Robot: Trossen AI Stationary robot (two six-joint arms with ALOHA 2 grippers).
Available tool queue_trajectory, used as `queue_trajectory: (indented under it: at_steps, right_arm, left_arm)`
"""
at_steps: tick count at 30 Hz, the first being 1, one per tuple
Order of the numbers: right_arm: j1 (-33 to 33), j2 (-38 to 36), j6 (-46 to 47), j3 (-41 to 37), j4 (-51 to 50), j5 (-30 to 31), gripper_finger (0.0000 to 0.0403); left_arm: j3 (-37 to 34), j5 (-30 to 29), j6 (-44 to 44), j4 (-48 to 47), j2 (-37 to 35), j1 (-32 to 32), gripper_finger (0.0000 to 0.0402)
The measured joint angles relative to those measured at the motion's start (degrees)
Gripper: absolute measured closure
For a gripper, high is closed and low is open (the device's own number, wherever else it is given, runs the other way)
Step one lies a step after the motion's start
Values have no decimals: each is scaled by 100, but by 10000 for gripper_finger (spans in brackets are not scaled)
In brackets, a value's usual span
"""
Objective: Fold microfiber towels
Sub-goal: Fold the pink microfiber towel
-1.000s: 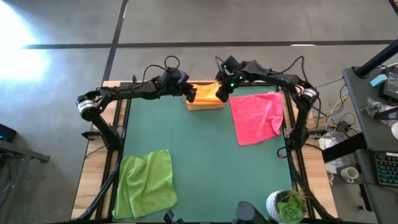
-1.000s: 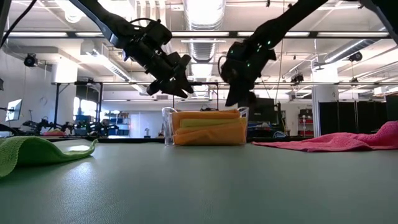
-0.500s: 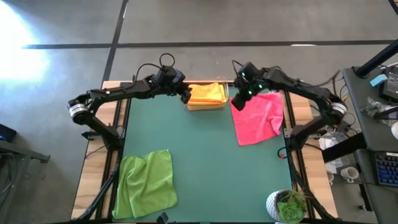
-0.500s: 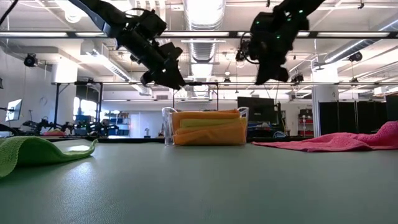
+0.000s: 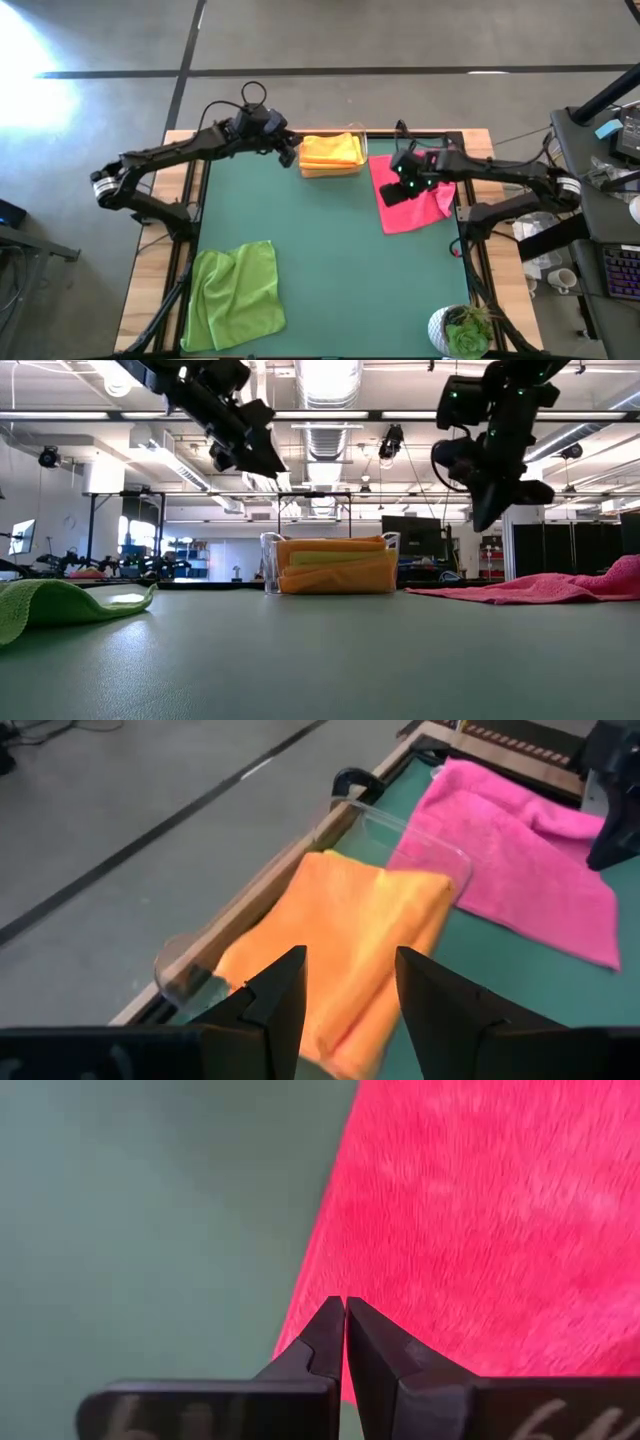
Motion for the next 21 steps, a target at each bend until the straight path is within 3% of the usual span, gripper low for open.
queue_trajectory:
  at_steps: [10,15,21]
  right_arm:
    - [1027,443,1662,-361,414,861,394]
    - [1261,1002,1949,-368,465,1322,394]
    - [1464,1793,2002,-336,912,1349,394]
  left_arm:
    - [-387,10,40,-325,-547,-447,263]
    - [-731,10,25,-291,-919,-763,263]
    - [-1166,9,-7,-292,-1285,-987,263]
